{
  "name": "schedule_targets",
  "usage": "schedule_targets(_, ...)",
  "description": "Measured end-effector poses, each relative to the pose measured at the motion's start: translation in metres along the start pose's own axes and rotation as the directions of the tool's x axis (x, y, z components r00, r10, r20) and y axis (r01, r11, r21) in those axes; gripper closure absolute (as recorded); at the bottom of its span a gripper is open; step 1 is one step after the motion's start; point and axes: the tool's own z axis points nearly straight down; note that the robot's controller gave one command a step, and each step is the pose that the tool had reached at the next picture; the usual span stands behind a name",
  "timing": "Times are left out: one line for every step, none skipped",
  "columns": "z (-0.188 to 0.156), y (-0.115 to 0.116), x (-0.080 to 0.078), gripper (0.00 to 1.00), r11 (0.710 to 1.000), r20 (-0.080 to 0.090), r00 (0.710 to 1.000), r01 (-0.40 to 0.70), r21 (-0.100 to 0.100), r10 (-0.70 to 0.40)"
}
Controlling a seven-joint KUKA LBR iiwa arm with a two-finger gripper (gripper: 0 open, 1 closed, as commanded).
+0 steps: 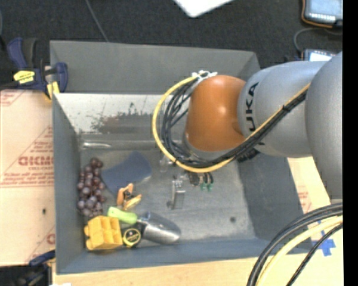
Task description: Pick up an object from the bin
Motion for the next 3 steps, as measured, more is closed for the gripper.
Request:
schedule_targets(-0.005,0.0,-0.002,0.0,1.0,0.008,1.0,-0.001,-0.001,0.001)
schedule_targets(0.034,0.03,-0.018,0.0,1.0,0.011,1.0,0.016,0.0,-0.016)
schedule_targets(0.062,0.048,-0.015,0.0,1.0,0.015,1.0,-0.015,-0.004,0.015)
